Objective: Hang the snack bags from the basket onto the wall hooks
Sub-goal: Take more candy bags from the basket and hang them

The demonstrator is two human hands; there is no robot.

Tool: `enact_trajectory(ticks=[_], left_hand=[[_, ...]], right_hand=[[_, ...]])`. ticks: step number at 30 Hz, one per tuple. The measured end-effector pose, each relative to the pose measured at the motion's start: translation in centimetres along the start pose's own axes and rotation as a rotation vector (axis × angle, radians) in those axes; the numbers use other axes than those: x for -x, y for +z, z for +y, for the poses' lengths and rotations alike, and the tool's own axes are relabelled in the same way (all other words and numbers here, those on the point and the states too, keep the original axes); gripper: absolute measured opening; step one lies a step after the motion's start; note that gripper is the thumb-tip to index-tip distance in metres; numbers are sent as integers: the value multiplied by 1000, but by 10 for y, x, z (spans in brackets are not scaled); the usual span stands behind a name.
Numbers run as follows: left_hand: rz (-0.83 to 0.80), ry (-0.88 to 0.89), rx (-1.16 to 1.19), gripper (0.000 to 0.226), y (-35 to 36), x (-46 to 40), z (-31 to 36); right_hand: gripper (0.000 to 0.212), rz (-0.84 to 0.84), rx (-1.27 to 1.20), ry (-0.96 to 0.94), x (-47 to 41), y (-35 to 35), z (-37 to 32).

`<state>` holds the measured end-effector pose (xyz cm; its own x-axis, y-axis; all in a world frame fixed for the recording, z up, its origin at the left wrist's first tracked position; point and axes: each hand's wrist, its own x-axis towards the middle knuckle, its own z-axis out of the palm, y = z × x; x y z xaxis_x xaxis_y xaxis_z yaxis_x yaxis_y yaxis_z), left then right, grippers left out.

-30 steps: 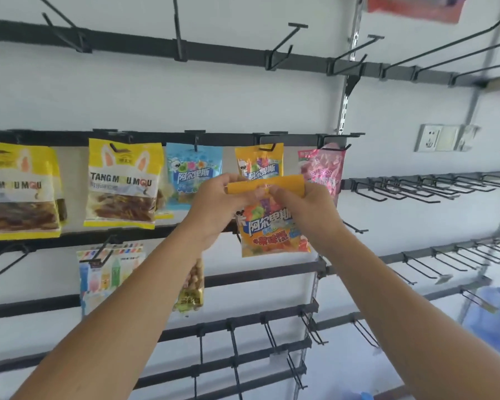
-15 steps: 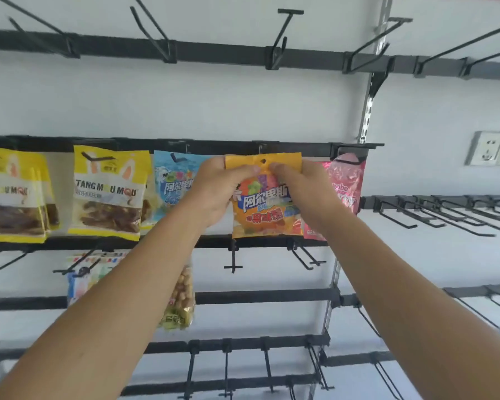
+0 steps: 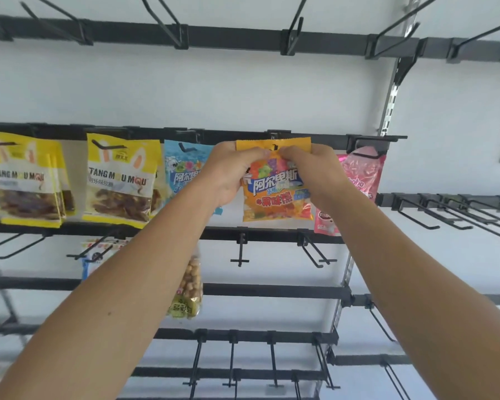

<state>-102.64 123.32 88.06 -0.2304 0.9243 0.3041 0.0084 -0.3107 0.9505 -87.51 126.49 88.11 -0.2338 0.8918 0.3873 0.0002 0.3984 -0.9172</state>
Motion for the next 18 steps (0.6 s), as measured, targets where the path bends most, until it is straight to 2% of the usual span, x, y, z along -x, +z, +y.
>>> enact_trajectory(ticks=[7, 18], left_hand=[[-35, 1, -6, 9, 1, -2, -6], [-25, 9, -70, 5, 2, -13, -17]], right_hand=[[16, 3, -30, 22, 1, -3, 4], [19, 0, 96, 37, -8, -6, 14]])
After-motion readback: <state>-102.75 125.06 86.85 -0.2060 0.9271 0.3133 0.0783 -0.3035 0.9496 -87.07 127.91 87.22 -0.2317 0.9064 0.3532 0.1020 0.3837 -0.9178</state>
